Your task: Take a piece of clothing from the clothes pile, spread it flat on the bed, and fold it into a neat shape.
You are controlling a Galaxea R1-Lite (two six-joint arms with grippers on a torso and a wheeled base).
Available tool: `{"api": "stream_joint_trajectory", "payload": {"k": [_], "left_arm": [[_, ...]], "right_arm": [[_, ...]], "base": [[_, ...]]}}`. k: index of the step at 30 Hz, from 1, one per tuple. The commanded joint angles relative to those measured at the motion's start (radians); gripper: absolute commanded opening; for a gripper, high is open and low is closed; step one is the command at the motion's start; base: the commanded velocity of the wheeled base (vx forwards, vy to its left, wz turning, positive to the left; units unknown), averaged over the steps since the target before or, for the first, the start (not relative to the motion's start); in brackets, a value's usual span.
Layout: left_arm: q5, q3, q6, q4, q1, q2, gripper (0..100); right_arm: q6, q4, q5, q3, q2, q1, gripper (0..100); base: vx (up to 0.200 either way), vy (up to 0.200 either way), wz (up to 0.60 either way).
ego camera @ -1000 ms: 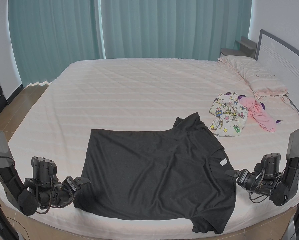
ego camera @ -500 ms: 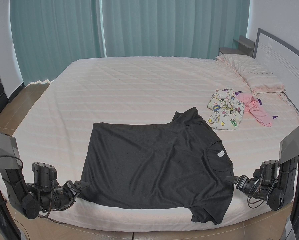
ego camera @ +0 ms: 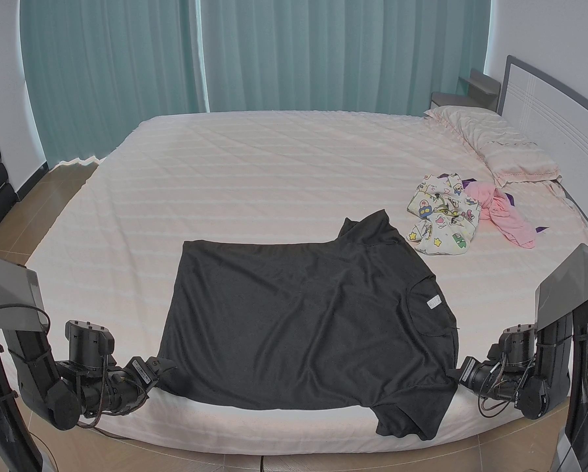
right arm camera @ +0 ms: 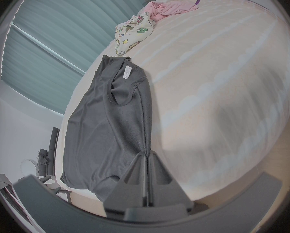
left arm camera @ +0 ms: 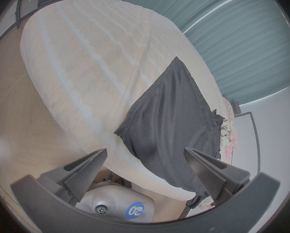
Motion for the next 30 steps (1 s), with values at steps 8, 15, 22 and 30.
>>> {"api": "stream_joint_trajectory", "payload": {"k": [8, 15, 22, 30], "left_arm": [[0.002, -0.001, 0.01, 0.0, 0.003, 0.019, 100], [0.002, -0.001, 0.042, 0.0, 0.018, 0.047, 100], [0.002, -0.004, 0.042, 0.0, 0.017, 0.059, 100], [0.014, -0.054, 0.042, -0.001, 0.0, 0.096, 100]], "right_arm": [[-0.064, -0.01, -0.001, 0.081, -0.014, -0.021, 0], [-0.101, -0.01, -0.001, 0.087, -0.013, -0.055, 0], [-0.104, -0.013, 0.011, 0.087, -0.014, -0.055, 100], [-0.091, -0.013, 0.011, 0.075, -0.033, -0.055, 100]], "base": [[0.0, 0.0, 0.0], [0.0, 0.0, 0.0], [0.0, 0.0, 0.0], [0.0, 0.0, 0.0]]}}
